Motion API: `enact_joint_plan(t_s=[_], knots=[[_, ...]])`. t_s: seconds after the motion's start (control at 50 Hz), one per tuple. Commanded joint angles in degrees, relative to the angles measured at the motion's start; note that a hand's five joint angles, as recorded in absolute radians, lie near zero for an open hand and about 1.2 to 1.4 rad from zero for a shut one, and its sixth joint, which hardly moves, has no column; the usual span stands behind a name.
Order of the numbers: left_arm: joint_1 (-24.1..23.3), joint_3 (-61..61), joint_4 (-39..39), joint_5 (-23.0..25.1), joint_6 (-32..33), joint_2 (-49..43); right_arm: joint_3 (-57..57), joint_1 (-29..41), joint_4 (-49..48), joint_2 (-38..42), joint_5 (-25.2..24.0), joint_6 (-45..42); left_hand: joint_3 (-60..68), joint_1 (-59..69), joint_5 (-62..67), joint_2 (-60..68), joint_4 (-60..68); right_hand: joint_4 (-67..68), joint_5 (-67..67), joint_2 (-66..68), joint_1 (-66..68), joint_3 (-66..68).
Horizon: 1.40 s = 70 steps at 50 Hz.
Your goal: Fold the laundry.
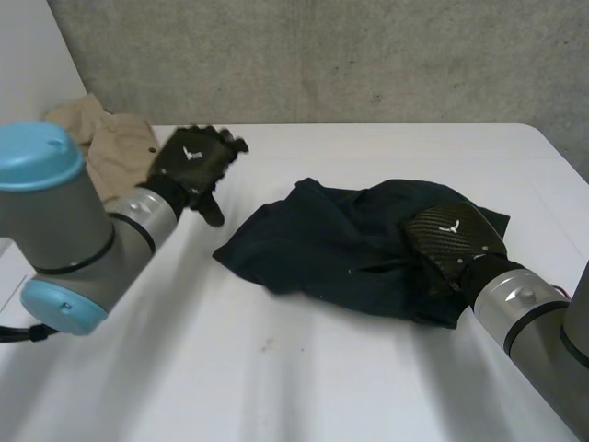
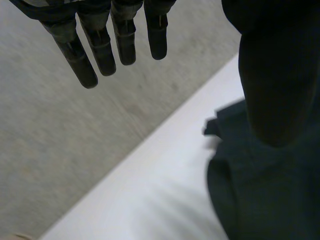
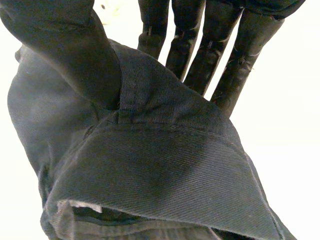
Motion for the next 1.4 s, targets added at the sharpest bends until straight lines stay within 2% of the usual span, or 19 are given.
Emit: enact_joint_plan(t_s=[0.02, 0.3, 0.38, 0.4, 0.44, 0.52, 0.62, 0.84, 1.02, 1.16, 1.3, 1.38, 1.4], knots=[[-0.4, 2.5, -0.1, 1.8, 1.4, -10.1, -0.2, 0.6, 0.6, 0.3, -0.9, 0.1, -0.3, 0.0, 0.4, -0.1, 0.1, 12.7, 13.7, 13.1, 23.6, 13.1], [-1.5, 12.0, 0.3, 2.8, 2.1, -21.6, -0.2, 0.9, 0.7, 0.2, -1.2, 0.0, 14.5, 14.8, 15.2, 14.7, 14.9, 12.7, 13.7, 13.1, 23.6, 13.1], [-2.6, 12.9, 0.3, 5.5, 2.2, -23.3, -0.2, 0.6, 0.7, 0.5, -1.1, -0.1, 30.9, 31.2, 31.7, 31.1, 31.4, 12.7, 13.7, 13.1, 23.6, 13.1], [-2.7, 13.1, 0.3, 5.8, 2.2, -23.3, -0.2, 0.5, 0.7, 0.5, -1.1, -0.1, 45.9, 46.3, 46.7, 46.2, 46.4, 12.7, 13.7, 13.1, 23.6, 13.1], [-2.7, 13.2, 0.4, 5.5, 2.2, -23.0, -0.6, 0.1, 0.7, 0.6, -1.1, -0.1, 61.6, 62.0, 62.4, 61.9, 62.1, 12.7, 13.7, 13.1, 23.6, 13.1], [-2.7, 12.9, 0.5, 1.9, 1.9, -20.6, -3.1, 0.0, 1.2, 0.6, -1.2, -1.2, 61.7, 62.1, 62.5, 61.9, 62.2, 12.7, 13.7, 13.1, 23.6, 13.1], [-2.7, 9.7, 0.5, -4.2, 1.3, -9.7, -9.7, 0.0, 4.7, 0.6, -1.3, -4.5, 61.7, 62.1, 62.5, 61.9, 62.2, 12.7, 13.7, 13.1, 23.6, 13.1], [-2.6, -2.2, 0.5, -5.6, -3.9, 17.1, -33.8, 0.6, 23.2, 4.0, -1.7, -9.5, 61.7, 62.1, 62.5, 61.9, 62.2, 12.7, 13.7, 13.1, 23.6, 13.1], [-2.4, -8.1, 0.5, -5.7, -7.7, 30.7, -50.4, 0.7, 31.1, 7.7, -2.2, -11.1, 61.7, 62.1, 62.5, 61.9, 62.2, 12.7, 13.7, 13.1, 23.6, 13.1], [-2.6, -10.6, 0.5, -6.1, -9.0, 29.1, -53.2, 0.6, 36.6, 12.7, -5.4, -11.1, 61.7, 62.1, 62.5, 61.9, 62.2, 12.7, 13.7, 13.1, 23.6, 13.1], [-2.8, -9.7, 0.2, -6.3, -8.7, 15.5, -52.5, 0.7, 41.0, 22.1, -5.2, -10.4, 61.7, 62.1, 62.5, 61.9, 62.2, 12.7, 13.7, 13.1, 23.6, 13.1], [-2.8, -7.2, 0.0, -7.7, -8.7, 8.7, -50.4, 0.1, 40.8, 25.0, -3.7, -6.9, 61.7, 62.1, 62.5, 61.9, 62.2, 12.7, 13.7, 13.1, 23.6, 13.1], [-2.8, -6.6, -0.1, -8.0, -8.7, 7.6, -49.0, 0.1, 40.3, 25.0, -3.3, -3.9, 61.7, 62.1, 62.5, 61.9, 62.2, 11.5, 12.6, 12.0, 22.5, 12.0]])
